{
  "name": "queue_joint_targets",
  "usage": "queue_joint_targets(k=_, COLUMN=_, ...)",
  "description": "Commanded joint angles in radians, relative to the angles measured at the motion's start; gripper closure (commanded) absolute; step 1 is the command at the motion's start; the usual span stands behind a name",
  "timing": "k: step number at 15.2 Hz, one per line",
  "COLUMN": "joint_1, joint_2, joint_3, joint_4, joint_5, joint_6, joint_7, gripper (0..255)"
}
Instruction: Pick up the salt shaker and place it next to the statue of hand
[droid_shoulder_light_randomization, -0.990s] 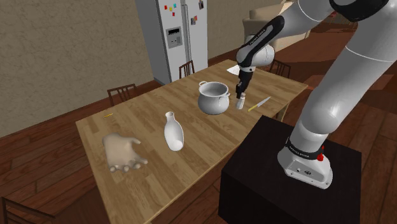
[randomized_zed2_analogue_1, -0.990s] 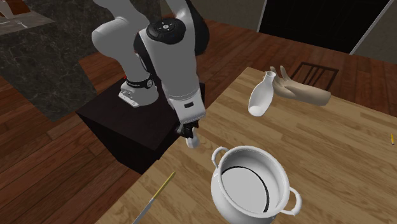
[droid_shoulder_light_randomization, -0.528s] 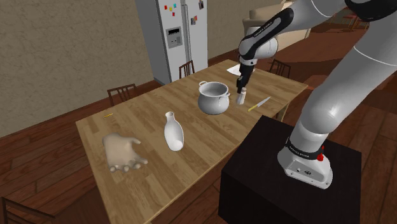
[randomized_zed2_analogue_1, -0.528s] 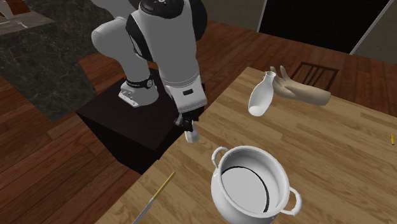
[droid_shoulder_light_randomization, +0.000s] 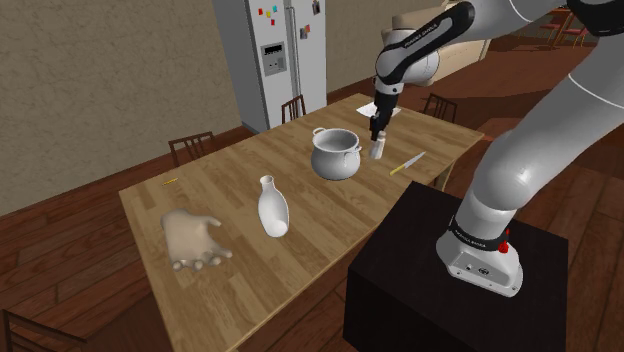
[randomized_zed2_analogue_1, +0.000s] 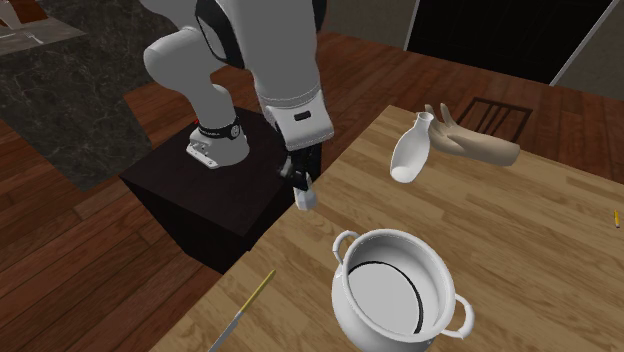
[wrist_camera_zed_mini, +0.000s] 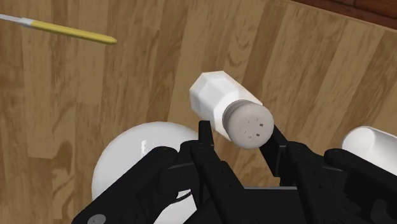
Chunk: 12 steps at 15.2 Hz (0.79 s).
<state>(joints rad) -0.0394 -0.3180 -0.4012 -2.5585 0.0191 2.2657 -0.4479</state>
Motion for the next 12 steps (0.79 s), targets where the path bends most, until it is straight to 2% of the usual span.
queue_joint_targets(k=1, joint_1=0.015, joint_2=-0.020, joint_3=0.033, joint_4=-0.017, joint_5=0.003, joint_6=0.001, joint_7=0.048, gripper=255)
queue_joint_targets(k=12, joint_1=0.152, joint_2=-0.049, joint_3=0.249, joint_4=-0.072, joint_5=0.079, joint_6=0.053, joint_7=0.341, gripper=255)
